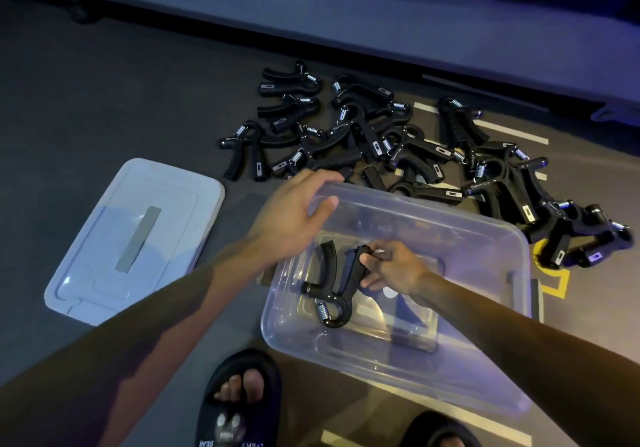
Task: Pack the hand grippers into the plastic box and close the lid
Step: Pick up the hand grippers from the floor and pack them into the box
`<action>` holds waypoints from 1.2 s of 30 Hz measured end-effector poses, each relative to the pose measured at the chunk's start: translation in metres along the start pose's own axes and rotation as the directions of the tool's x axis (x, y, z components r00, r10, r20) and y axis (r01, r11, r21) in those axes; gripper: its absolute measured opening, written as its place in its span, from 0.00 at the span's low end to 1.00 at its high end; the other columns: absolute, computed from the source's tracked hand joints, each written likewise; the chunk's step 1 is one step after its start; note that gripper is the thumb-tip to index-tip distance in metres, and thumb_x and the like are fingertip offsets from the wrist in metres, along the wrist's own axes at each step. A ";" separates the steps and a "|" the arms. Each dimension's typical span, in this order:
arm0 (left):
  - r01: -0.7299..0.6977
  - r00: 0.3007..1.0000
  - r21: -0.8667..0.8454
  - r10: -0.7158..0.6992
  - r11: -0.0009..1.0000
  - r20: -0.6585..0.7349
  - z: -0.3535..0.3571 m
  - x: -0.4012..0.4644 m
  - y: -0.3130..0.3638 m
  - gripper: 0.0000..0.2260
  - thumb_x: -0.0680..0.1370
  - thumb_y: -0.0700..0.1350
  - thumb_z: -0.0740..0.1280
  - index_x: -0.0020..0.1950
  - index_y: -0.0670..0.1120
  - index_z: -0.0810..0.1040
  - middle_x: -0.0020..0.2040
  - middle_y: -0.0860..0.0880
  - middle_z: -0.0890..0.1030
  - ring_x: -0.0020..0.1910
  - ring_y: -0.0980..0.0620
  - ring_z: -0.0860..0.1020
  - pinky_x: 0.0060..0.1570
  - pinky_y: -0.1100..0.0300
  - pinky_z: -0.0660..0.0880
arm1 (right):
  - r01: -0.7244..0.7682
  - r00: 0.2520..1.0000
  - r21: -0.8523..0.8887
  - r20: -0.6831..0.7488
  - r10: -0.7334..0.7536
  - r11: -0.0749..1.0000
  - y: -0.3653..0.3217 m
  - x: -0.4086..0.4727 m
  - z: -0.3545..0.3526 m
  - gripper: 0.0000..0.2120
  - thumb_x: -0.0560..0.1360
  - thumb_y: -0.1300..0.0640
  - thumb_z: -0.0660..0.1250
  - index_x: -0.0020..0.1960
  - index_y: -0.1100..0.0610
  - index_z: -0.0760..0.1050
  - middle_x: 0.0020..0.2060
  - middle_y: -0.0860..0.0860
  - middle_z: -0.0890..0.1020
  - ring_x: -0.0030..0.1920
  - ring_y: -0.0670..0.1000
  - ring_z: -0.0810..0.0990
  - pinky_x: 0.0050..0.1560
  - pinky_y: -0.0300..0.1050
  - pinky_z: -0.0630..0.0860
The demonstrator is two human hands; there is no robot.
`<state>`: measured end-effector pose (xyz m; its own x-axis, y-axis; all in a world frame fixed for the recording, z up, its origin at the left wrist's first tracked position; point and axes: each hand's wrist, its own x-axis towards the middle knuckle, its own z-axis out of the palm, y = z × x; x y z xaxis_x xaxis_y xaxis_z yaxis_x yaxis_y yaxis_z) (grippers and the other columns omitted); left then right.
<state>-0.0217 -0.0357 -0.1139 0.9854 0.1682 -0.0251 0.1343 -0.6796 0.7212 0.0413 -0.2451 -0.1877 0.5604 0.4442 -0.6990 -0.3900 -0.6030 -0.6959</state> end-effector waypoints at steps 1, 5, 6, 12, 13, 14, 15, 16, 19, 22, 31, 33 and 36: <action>0.012 1.000 -0.012 -0.012 1.000 -0.004 0.001 0.000 0.000 0.15 0.82 0.51 0.62 0.69 0.55 0.74 0.58 0.54 0.77 0.59 0.55 0.76 0.61 0.55 0.73 | -0.026 1.000 0.009 -0.007 0.027 1.000 0.001 0.002 0.003 0.04 0.82 0.64 0.62 0.56 0.62 0.71 0.42 0.59 0.79 0.24 0.46 0.81 0.28 0.40 0.81; 0.035 0.999 -0.006 -0.035 0.999 -0.026 0.003 -0.002 0.002 0.14 0.83 0.50 0.63 0.69 0.57 0.74 0.57 0.55 0.77 0.59 0.55 0.76 0.59 0.54 0.73 | -0.045 0.999 0.019 -0.025 0.045 0.999 0.005 0.006 0.005 0.10 0.81 0.63 0.63 0.61 0.59 0.68 0.48 0.63 0.78 0.26 0.50 0.83 0.29 0.45 0.82; 0.043 0.999 0.003 -0.043 0.999 -0.027 0.003 -0.003 0.003 0.14 0.83 0.50 0.62 0.69 0.57 0.73 0.57 0.55 0.76 0.59 0.56 0.76 0.59 0.55 0.73 | -0.016 0.999 -0.053 -0.038 0.014 0.998 0.007 0.008 0.005 0.11 0.81 0.62 0.64 0.61 0.55 0.66 0.50 0.61 0.80 0.29 0.53 0.84 0.30 0.46 0.82; 0.063 0.998 0.019 -0.062 0.998 -0.033 0.002 -0.004 0.004 0.14 0.83 0.49 0.62 0.69 0.58 0.73 0.57 0.56 0.76 0.59 0.56 0.75 0.58 0.54 0.73 | 0.091 0.984 -0.631 -0.062 -0.167 0.771 0.021 0.018 0.009 0.15 0.77 0.51 0.66 0.60 0.46 0.65 0.42 0.59 0.83 0.43 0.59 0.84 0.47 0.55 0.82; 0.065 0.997 0.019 -0.064 0.998 -0.031 0.002 -0.004 0.004 0.14 0.83 0.49 0.62 0.69 0.58 0.73 0.57 0.56 0.76 0.59 0.56 0.75 0.58 0.53 0.74 | 0.086 0.987 -0.612 -0.056 -0.152 0.786 0.021 0.018 0.011 0.15 0.76 0.51 0.65 0.60 0.46 0.64 0.42 0.59 0.83 0.42 0.60 0.84 0.48 0.55 0.82; 0.068 0.997 0.018 -0.067 0.998 -0.029 0.002 -0.005 0.004 0.14 0.83 0.49 0.61 0.69 0.58 0.73 0.57 0.56 0.76 0.59 0.56 0.75 0.58 0.53 0.74 | 0.095 0.988 -0.610 -0.038 -0.149 0.787 0.018 0.017 0.012 0.16 0.76 0.52 0.66 0.60 0.48 0.64 0.42 0.59 0.83 0.42 0.59 0.84 0.48 0.55 0.82; 0.070 0.997 0.018 -0.070 0.997 -0.029 0.002 -0.005 0.005 0.14 0.83 0.49 0.61 0.69 0.58 0.73 0.58 0.56 0.76 0.60 0.56 0.75 0.59 0.52 0.74 | 0.099 0.989 -0.620 -0.024 -0.145 0.779 0.018 0.017 0.013 0.17 0.76 0.53 0.66 0.62 0.49 0.64 0.43 0.59 0.83 0.43 0.59 0.84 0.50 0.55 0.82; 0.071 0.997 0.019 -0.071 0.997 -0.031 0.002 -0.005 0.005 0.14 0.83 0.49 0.61 0.69 0.59 0.73 0.59 0.56 0.76 0.60 0.56 0.75 0.59 0.52 0.74 | 0.101 0.990 -0.632 -0.014 -0.141 0.769 0.018 0.016 0.013 0.19 0.76 0.53 0.67 0.63 0.50 0.63 0.44 0.59 0.83 0.45 0.59 0.84 0.51 0.55 0.81; 0.079 0.996 0.028 -0.078 0.996 -0.037 0.002 -0.006 0.006 0.14 0.84 0.49 0.60 0.68 0.59 0.73 0.60 0.57 0.76 0.61 0.56 0.76 0.60 0.50 0.75 | 0.111 0.987 -0.669 -0.010 -0.157 0.735 0.020 0.012 0.019 0.26 0.75 0.54 0.67 0.70 0.51 0.60 0.46 0.59 0.83 0.50 0.60 0.83 0.54 0.54 0.79; 0.085 0.996 0.035 -0.084 0.996 -0.040 0.002 -0.006 0.007 0.13 0.84 0.49 0.60 0.68 0.60 0.72 0.61 0.56 0.77 0.61 0.55 0.76 0.60 0.50 0.75 | 0.128 0.988 -0.698 0.031 -0.148 0.705 0.023 0.000 0.028 0.39 0.75 0.54 0.68 0.78 0.48 0.48 0.48 0.60 0.84 0.50 0.60 0.83 0.56 0.55 0.79; 0.031 0.999 0.037 -0.030 0.999 -0.042 0.000 -0.002 0.002 0.14 0.83 0.48 0.61 0.68 0.56 0.76 0.60 0.55 0.79 0.59 0.54 0.78 0.59 0.52 0.75 | 0.431 0.888 -0.399 0.028 -0.459 0.809 -0.074 -0.060 0.000 0.04 0.79 0.55 0.66 0.49 0.53 0.79 0.32 0.51 0.85 0.30 0.51 0.85 0.36 0.43 0.80; 0.007 1.000 0.033 -0.006 0.999 -0.026 0.000 -0.001 0.000 0.14 0.82 0.49 0.61 0.67 0.55 0.77 0.60 0.55 0.80 0.59 0.54 0.79 0.59 0.50 0.75 | 0.510 0.841 -0.278 -0.040 -0.540 0.814 -0.106 -0.063 -0.021 0.06 0.80 0.58 0.66 0.45 0.53 0.79 0.30 0.54 0.85 0.24 0.51 0.82 0.29 0.41 0.76; -0.005 1.000 0.028 0.006 1.000 -0.010 0.004 -0.005 0.001 0.14 0.83 0.50 0.60 0.66 0.57 0.77 0.59 0.58 0.80 0.59 0.56 0.79 0.57 0.50 0.76 | 0.467 0.808 -0.363 -0.195 -0.556 0.806 -0.133 -0.040 -0.066 0.07 0.79 0.59 0.65 0.44 0.54 0.79 0.31 0.53 0.85 0.26 0.54 0.82 0.28 0.45 0.78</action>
<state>-0.0264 -0.0400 -0.1155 0.9851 0.1714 -0.0143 0.1320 -0.7000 0.7018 0.1190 -0.2260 -0.0562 0.8124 0.5647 -0.1457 0.2122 -0.5190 -0.8280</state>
